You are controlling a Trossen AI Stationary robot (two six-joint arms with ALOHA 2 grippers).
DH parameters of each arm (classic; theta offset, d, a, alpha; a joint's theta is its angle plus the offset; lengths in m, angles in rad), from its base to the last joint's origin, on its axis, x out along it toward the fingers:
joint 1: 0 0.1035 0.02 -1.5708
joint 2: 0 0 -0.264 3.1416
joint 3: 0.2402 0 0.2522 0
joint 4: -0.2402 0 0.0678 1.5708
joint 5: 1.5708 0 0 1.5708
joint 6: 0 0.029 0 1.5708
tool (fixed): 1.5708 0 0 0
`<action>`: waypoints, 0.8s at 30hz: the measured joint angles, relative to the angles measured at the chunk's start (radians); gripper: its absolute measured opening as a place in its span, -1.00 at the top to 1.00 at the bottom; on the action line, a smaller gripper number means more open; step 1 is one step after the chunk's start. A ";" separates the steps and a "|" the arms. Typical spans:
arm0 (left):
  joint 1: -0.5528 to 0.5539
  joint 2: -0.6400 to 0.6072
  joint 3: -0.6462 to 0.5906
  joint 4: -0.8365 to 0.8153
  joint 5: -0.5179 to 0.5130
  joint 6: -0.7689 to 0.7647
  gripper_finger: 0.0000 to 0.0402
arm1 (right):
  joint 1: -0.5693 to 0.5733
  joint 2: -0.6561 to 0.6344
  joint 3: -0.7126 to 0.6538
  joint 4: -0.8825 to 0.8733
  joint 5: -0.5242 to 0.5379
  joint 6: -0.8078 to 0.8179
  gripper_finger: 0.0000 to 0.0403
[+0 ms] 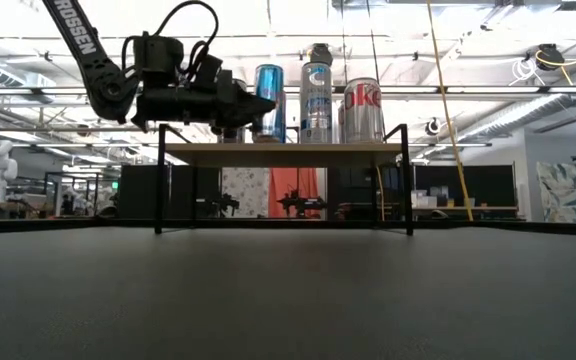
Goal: Place canned beverage on shelf
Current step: Put the blue soda can on the shelf
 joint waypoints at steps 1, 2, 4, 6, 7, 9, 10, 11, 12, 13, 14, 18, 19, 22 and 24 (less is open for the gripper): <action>0.000 0.006 0.000 0.010 0.000 0.000 -0.06 | 0.000 0.000 0.000 0.000 0.000 0.000 -0.58; 0.000 0.012 0.000 0.018 0.000 0.000 -0.06 | 0.000 0.000 0.000 0.000 0.000 -0.002 -0.58; -0.001 0.022 0.000 0.037 -0.002 -0.001 -0.06 | 0.000 0.000 0.000 0.000 0.000 -0.004 -0.58; 0.000 0.030 0.000 0.056 -0.002 -0.001 -0.06 | 0.000 0.000 0.000 0.000 0.000 -0.004 -0.58; -0.001 0.032 0.000 0.056 -0.002 -0.001 -0.06 | 0.000 0.000 0.000 0.000 0.000 -0.004 -0.58; -0.001 0.036 0.001 0.056 -0.002 -0.001 -0.06 | 0.000 0.000 0.000 0.000 0.000 -0.004 -0.58; -0.001 0.039 0.002 0.057 -0.002 0.000 -0.06 | 0.000 0.000 0.000 0.000 0.000 -0.004 -0.58; -0.002 0.040 0.002 0.057 -0.002 0.004 -0.06 | 0.000 0.000 0.000 0.000 0.000 -0.004 -0.58; -0.002 0.040 0.003 0.057 -0.002 0.015 -0.06 | 0.000 0.000 0.000 0.000 0.000 -0.004 -0.58; -0.002 0.040 0.002 0.058 -0.002 0.028 -0.06 | 0.000 0.000 0.000 0.000 0.000 -0.004 -0.58; -0.002 0.041 0.002 0.062 -0.002 0.036 -0.06 | 0.000 0.000 0.000 0.000 0.000 -0.004 -0.58; -0.002 0.041 0.002 0.064 -0.002 0.061 -0.06 | 0.000 0.000 0.000 0.000 0.000 -0.004 -0.58; -0.002 0.041 0.002 0.064 -0.002 0.061 -0.06 | 0.000 0.000 0.000 0.000 0.000 -0.004 -0.58; -0.001 0.041 0.002 0.064 -0.015 0.060 -0.06 | 0.000 0.000 0.000 0.000 0.000 -0.004 -0.58; -0.001 0.041 0.002 0.060 -0.035 0.051 -0.06 | 0.000 0.000 0.000 0.000 0.000 -0.004 -0.58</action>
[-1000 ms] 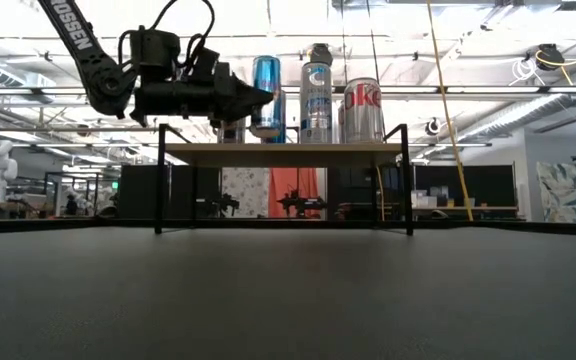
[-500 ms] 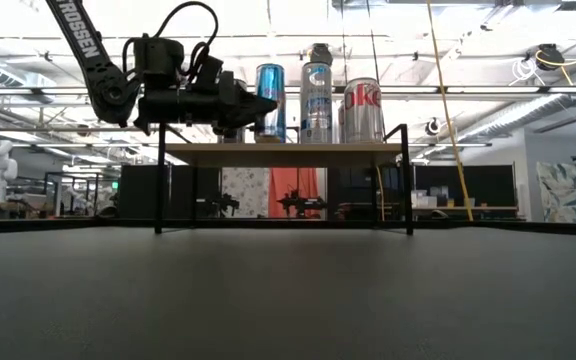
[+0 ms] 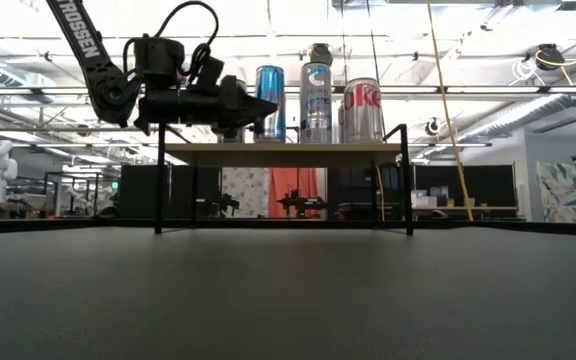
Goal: Place canned beverage on shelf
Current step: Put the blue soda can on the shelf
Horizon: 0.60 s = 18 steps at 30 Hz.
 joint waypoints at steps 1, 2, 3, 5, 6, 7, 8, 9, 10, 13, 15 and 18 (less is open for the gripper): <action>0.000 0.000 0.000 -0.006 -0.017 -0.001 -0.06 | 0.000 0.000 0.000 0.000 0.000 0.000 -0.58; 0.000 0.000 0.000 -0.015 -0.033 -0.001 -0.06 | 0.000 0.000 0.000 0.000 0.000 0.000 -0.58; 0.001 0.000 0.001 -0.025 -0.050 -0.001 -0.06 | 0.000 0.000 0.000 0.000 0.000 0.000 -0.58; 0.001 -0.001 0.002 -0.047 -0.085 -0.001 -0.07 | 0.000 0.000 0.000 0.000 0.000 0.000 -0.58; 0.001 -0.002 0.002 -0.050 -0.090 -0.001 -0.09 | 0.000 0.000 0.000 0.000 0.000 0.000 -0.58; 0.001 -0.002 0.002 -0.052 -0.091 -0.001 -0.12 | 0.000 0.000 0.000 0.000 0.000 0.000 -0.58; 0.001 -0.002 0.002 -0.053 -0.091 -0.001 -0.15 | 0.000 0.000 0.000 0.000 0.000 0.000 -0.58; 0.001 -0.002 0.002 -0.054 -0.091 -0.001 -0.18 | 0.000 0.000 0.000 0.000 0.000 0.000 -0.58; 0.001 -0.001 0.002 -0.055 -0.090 -0.001 -0.21 | 0.000 0.000 0.000 0.000 0.000 0.000 -0.58; 0.001 -0.001 0.002 -0.057 -0.089 -0.001 -0.31 | 0.000 0.000 0.000 0.000 0.000 0.000 -0.58; 0.001 -0.001 0.001 -0.061 -0.088 -0.001 -0.34 | 0.000 0.000 0.000 0.000 0.000 0.000 -0.58; 0.001 0.000 0.001 -0.050 -0.088 -0.003 -0.35 | 0.000 0.000 0.000 0.000 0.000 -0.002 -0.58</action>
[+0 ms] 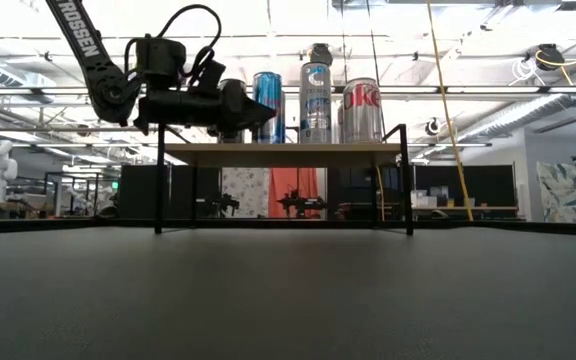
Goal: Place canned beverage on shelf
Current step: Put the blue soda can on the shelf
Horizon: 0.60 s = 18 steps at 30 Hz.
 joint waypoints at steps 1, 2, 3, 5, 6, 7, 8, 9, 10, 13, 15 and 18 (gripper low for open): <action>0.000 0.000 -0.001 0.009 0.000 -0.002 -0.35 | 0.000 0.000 0.000 0.000 0.000 -0.002 -0.58; 0.000 0.000 -0.002 0.018 0.000 -0.010 -0.35 | 0.000 0.000 0.000 0.000 0.000 -0.002 -0.58; 0.000 -0.002 -0.002 0.026 0.000 -0.023 -0.35 | 0.000 0.000 0.000 0.000 0.000 -0.001 -0.58; 0.000 -0.009 -0.003 0.025 0.001 -0.026 -0.35 | 0.000 0.000 0.000 0.000 0.000 0.000 -0.58; 0.000 -0.014 -0.003 0.021 0.004 -0.026 -0.35 | 0.000 0.000 0.000 0.000 0.000 0.000 -0.58; 0.002 -0.015 -0.003 0.022 0.003 -0.026 -0.35 | 0.000 0.000 0.000 0.000 0.000 0.001 -0.58; 0.003 -0.015 -0.003 0.024 0.002 -0.029 -0.35 | 0.000 0.000 0.000 0.000 0.000 0.002 -0.58; 0.003 -0.015 -0.003 0.024 0.001 -0.037 -0.35 | 0.000 0.000 0.000 0.000 0.000 0.002 -0.58; 0.003 -0.015 -0.003 0.025 0.001 -0.049 -0.35 | 0.000 0.000 0.000 0.000 0.000 0.002 -0.58; 0.004 -0.017 -0.002 0.008 -0.006 -0.052 -0.35 | 0.000 0.000 0.000 0.000 0.000 0.002 -0.58; 0.004 -0.018 -0.001 -0.007 -0.006 -0.052 -0.35 | 0.000 0.000 0.000 0.000 0.000 0.002 -0.58; 0.000 -0.019 -0.001 -0.014 -0.007 -0.052 -0.35 | 0.000 0.000 0.000 0.000 0.000 0.002 -0.58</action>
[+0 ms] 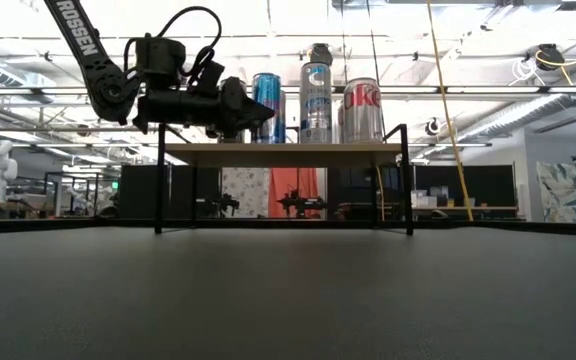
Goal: Place canned beverage on shelf
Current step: Put the blue soda can on the shelf, then adjust the blue soda can
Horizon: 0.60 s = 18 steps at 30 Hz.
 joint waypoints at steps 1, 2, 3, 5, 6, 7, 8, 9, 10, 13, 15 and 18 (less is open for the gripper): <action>-0.002 0.000 0.000 0.000 0.000 0.000 -0.35 | 0.000 0.000 0.000 0.000 0.000 0.000 -0.58; -0.004 0.000 0.000 0.000 0.002 0.000 -0.35 | 0.000 0.000 0.000 0.000 0.000 0.000 -0.58; -0.007 0.000 0.000 0.000 0.002 0.000 -0.35 | 0.000 0.000 0.000 0.000 0.000 0.000 -0.58; -0.009 -0.007 -0.001 -0.013 0.003 0.000 -0.35 | 0.000 0.000 0.000 0.000 0.000 0.000 -0.58; -0.012 -0.008 -0.002 -0.015 0.003 0.000 -0.35 | 0.000 0.000 0.000 0.000 0.000 0.000 -0.58; -0.014 -0.011 -0.002 -0.016 0.004 0.000 -0.35 | 0.000 0.000 0.000 0.000 0.000 0.000 -0.58; -0.014 -0.018 -0.002 -0.021 0.005 0.000 -0.35 | 0.000 0.000 0.000 0.000 0.000 0.000 -0.58; -0.015 -0.029 -0.003 -0.025 0.006 0.000 -0.35 | 0.000 0.000 0.000 -0.001 -0.001 0.000 -0.58; -0.015 -0.040 -0.003 -0.028 0.006 0.000 -0.36 | 0.000 0.000 0.000 -0.001 -0.002 0.000 -0.58; -0.015 -0.084 -0.003 -0.077 0.007 -0.003 -0.35 | 0.000 0.000 0.000 -0.007 -0.003 0.000 -0.58; -0.015 -0.121 -0.003 -0.112 0.007 -0.003 -0.35 | 0.000 0.000 0.000 -0.008 -0.003 0.000 -0.58; -0.016 -0.184 -0.002 -0.163 0.007 0.001 -0.35 | 0.000 0.000 0.000 -0.008 -0.003 0.000 -0.58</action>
